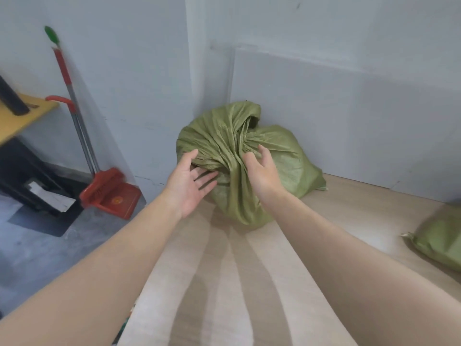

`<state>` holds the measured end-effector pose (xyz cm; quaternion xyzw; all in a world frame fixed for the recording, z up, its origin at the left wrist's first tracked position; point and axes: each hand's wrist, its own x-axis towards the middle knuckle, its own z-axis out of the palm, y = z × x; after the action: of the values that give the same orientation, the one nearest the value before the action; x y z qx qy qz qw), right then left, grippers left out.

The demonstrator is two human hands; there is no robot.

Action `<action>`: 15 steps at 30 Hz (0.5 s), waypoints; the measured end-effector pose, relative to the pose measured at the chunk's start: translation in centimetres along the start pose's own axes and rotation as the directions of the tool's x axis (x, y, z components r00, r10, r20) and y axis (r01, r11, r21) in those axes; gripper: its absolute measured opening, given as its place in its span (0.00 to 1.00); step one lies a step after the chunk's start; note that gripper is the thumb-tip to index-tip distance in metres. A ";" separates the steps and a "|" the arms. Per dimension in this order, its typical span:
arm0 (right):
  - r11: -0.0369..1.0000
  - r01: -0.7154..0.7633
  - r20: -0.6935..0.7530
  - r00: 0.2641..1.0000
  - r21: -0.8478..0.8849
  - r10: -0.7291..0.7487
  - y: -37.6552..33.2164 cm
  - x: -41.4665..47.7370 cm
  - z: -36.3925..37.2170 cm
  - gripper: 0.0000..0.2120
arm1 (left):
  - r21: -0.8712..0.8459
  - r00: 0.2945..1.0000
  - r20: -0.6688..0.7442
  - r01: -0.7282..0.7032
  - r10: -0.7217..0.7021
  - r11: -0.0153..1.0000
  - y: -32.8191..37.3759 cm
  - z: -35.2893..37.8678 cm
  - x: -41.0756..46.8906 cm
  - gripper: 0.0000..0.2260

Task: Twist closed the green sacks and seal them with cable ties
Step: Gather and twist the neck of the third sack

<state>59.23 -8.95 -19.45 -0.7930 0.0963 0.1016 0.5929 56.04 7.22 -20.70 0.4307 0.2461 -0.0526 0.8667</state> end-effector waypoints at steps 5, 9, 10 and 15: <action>0.986 0.006 0.064 0.998 -0.164 0.005 1.0 -0.4 0.1 0.35 | 0.101 0.997 0.056 -0.058 0.053 0.993 -0.1 0.9 -0.6 0.13; 0.992 -0.021 0.020 1.000 -0.120 0.024 1.2 -1.3 -0.4 0.28 | 0.313 0.984 0.116 -0.168 0.138 0.935 0.5 1.8 -2.2 0.05; 0.996 -0.009 0.003 1.000 -0.087 0.009 1.1 -1.6 -0.6 0.26 | 0.339 0.977 0.128 -0.204 0.170 0.918 0.7 2.1 -2.7 0.05; 0.971 0.181 -0.121 0.979 0.156 -0.163 -1.9 -5.1 -3.1 0.20 | 0.330 0.887 0.215 -0.461 0.410 0.824 2.9 4.5 -6.0 0.09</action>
<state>55.02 -11.25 -15.43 -0.7504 0.0672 -0.0016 0.6576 53.43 4.79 -13.51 0.6270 0.0677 0.0722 0.7727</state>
